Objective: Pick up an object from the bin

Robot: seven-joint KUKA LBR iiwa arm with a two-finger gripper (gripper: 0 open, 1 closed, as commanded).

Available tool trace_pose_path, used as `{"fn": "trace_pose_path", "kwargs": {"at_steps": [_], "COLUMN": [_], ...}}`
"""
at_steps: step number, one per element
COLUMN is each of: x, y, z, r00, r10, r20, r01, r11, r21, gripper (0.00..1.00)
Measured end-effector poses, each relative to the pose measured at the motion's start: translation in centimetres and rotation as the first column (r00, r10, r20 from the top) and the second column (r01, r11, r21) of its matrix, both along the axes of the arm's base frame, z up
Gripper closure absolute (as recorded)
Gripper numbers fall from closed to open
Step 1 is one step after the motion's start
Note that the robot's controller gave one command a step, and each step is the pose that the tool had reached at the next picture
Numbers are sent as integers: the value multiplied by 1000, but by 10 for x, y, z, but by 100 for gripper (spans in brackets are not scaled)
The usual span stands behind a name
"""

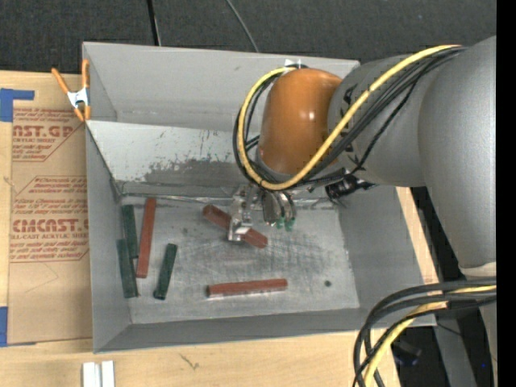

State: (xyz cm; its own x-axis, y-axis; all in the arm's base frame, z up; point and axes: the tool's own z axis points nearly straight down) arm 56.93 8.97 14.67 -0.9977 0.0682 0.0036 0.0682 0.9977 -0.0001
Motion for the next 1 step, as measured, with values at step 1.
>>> {"fn": "trace_pose_path", "kwargs": {"at_steps": [1], "x": [1], "y": [16], "z": [66], "r00": [1000], "r10": [-4], "r20": [1], "r01": [4], "r11": [1000], "r21": [0], "gripper": [100]}}
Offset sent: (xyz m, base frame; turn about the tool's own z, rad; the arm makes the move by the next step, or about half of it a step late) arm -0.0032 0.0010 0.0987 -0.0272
